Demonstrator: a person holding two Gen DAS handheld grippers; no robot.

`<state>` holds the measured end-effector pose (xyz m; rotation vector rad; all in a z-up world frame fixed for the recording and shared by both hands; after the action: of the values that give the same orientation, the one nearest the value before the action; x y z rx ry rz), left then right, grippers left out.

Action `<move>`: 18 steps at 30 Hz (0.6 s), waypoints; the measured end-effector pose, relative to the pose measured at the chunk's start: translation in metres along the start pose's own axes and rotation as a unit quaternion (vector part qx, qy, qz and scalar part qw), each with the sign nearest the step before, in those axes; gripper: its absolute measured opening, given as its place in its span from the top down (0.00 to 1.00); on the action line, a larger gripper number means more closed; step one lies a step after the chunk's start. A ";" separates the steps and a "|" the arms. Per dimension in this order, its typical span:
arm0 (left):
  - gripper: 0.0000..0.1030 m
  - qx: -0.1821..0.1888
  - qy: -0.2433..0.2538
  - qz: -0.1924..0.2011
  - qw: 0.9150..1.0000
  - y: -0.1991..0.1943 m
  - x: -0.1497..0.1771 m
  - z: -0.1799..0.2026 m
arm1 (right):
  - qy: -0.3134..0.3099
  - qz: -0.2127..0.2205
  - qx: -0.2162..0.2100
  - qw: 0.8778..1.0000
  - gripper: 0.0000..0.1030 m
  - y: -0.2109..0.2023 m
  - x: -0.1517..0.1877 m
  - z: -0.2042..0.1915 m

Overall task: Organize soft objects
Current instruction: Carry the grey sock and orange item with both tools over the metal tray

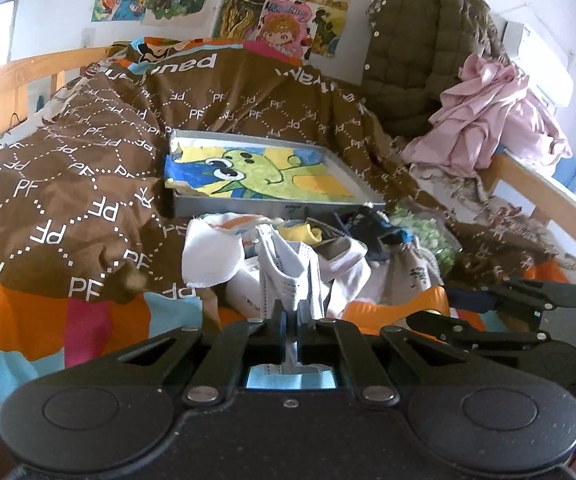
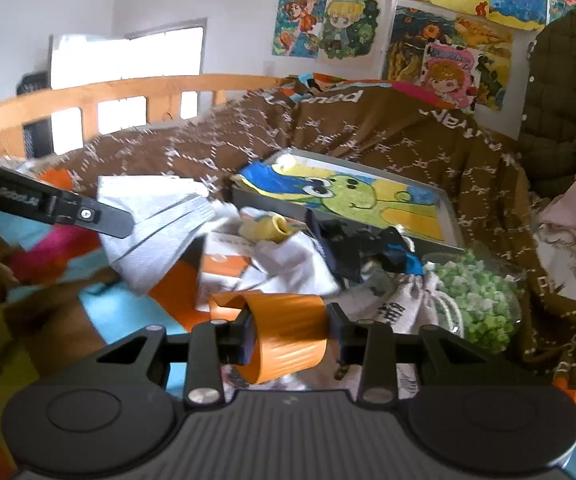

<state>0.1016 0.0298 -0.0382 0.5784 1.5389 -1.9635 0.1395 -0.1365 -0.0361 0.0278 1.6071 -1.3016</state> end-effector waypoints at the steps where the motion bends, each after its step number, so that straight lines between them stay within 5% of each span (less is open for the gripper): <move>1: 0.97 0.005 -0.003 0.002 1.000 -0.003 -0.001 -0.001 | 0.006 0.002 -0.011 1.000 0.61 -0.003 0.000 0.000; 7: 0.97 0.030 -0.039 0.002 0.999 -0.020 -0.010 -0.012 | 0.031 0.012 -0.034 0.999 0.61 -0.014 -0.006 0.008; 18: 0.97 -0.010 0.019 -0.056 0.998 -0.077 -0.088 0.005 | 0.067 0.036 -0.067 0.995 0.61 -0.018 -0.057 0.034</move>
<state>0.1156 0.0532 0.0759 0.5345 1.6453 -2.0290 0.1789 -0.1389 0.0200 0.0902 1.7882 -1.1540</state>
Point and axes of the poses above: each gripper's, at about its wrist camera, not at the fingertips, and y roughly the way its jaws point, z to its right, x to its underside, the point moved 8 cm from there along y, roughly the way its jaws point, and after that the axes turned 15 degrees about -z, right-handed, at the moved point
